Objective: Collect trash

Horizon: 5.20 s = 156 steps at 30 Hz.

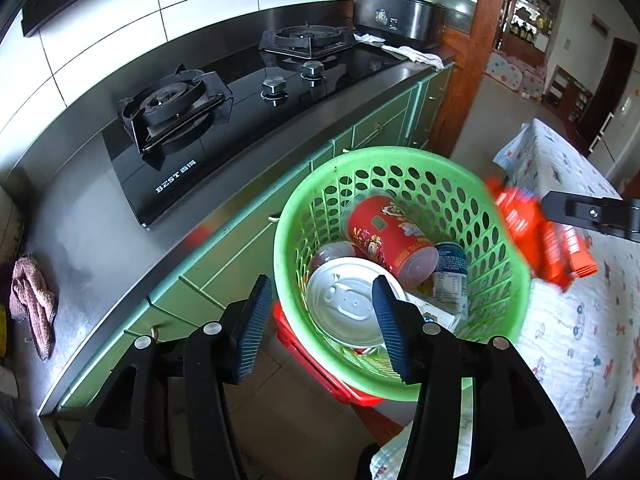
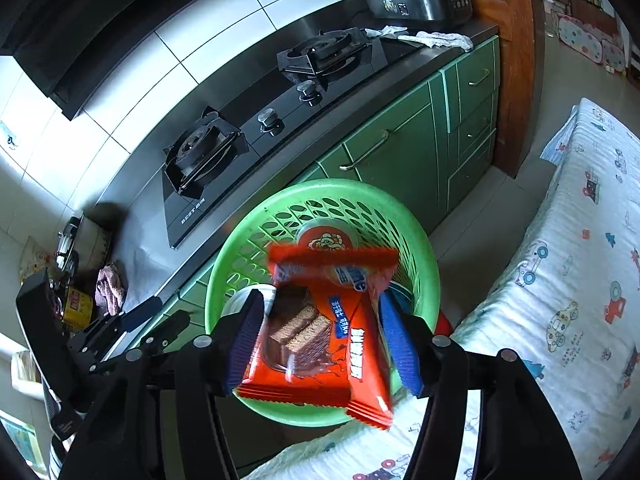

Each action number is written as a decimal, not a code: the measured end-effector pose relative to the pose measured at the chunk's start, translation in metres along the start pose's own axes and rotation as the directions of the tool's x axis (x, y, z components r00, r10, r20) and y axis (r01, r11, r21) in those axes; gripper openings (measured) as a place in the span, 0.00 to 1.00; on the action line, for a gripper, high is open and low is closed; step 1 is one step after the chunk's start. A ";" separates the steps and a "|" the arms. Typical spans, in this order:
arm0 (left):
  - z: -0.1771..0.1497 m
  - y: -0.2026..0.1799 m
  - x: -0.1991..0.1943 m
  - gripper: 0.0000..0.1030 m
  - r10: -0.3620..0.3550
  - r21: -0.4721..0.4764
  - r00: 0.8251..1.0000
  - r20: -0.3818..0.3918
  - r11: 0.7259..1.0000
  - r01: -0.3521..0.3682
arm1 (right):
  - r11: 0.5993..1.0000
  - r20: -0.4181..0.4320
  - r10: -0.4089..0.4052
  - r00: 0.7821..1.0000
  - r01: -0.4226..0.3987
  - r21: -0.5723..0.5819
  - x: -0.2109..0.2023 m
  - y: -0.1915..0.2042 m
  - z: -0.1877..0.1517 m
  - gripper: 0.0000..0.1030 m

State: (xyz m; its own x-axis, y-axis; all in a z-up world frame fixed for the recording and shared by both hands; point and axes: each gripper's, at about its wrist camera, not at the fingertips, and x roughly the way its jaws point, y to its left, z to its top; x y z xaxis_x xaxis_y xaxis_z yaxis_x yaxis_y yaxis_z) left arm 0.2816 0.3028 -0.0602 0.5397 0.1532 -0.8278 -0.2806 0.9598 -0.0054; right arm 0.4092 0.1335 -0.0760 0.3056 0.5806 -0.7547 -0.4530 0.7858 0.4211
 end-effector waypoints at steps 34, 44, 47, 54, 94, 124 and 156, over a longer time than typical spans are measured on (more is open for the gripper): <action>-0.043 0.005 -0.065 0.75 -0.029 -0.017 0.996 0.082 0.999 0.030 | 0.980 0.082 -0.106 0.991 0.119 -0.160 -0.060 0.027 -0.080 0.72; -0.084 0.002 -0.112 0.87 0.005 -0.011 0.992 0.125 1.000 -0.003 | 0.972 0.112 -0.119 0.987 0.138 -0.188 -0.099 0.046 -0.131 0.78; -0.094 0.003 -0.128 0.88 0.001 0.002 0.990 0.142 1.000 -0.001 | 0.971 0.126 -0.124 0.984 0.147 -0.191 -0.110 0.054 -0.147 0.79; -0.116 0.009 -0.164 0.93 -0.003 0.002 0.980 0.197 1.000 0.003 | 0.961 0.156 -0.141 0.978 0.174 -0.216 -0.138 0.070 -0.185 0.84; -0.200 -0.066 -0.240 0.95 -0.102 0.134 0.938 0.332 0.989 0.060 | 0.932 0.322 -0.318 0.892 0.356 -0.066 -0.238 0.050 -0.314 0.91; -0.214 -0.133 -0.242 0.95 -0.188 0.209 0.930 0.316 0.970 0.125 | 0.896 0.348 -0.442 0.827 0.426 0.125 -0.285 0.002 -0.358 0.93; -0.216 -0.141 -0.246 0.95 -0.186 0.231 0.931 0.313 0.966 0.115 | 0.896 0.343 -0.443 0.828 0.423 0.136 -0.284 0.000 -0.361 0.93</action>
State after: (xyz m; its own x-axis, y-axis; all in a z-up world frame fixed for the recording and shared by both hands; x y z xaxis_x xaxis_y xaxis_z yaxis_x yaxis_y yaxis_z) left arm 0.0165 0.0793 0.0234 0.8033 0.0377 -0.5944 -0.0256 0.9993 0.0287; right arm 0.0202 -0.1084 -0.0430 0.7412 0.2058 -0.6389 -0.1626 0.9785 0.1265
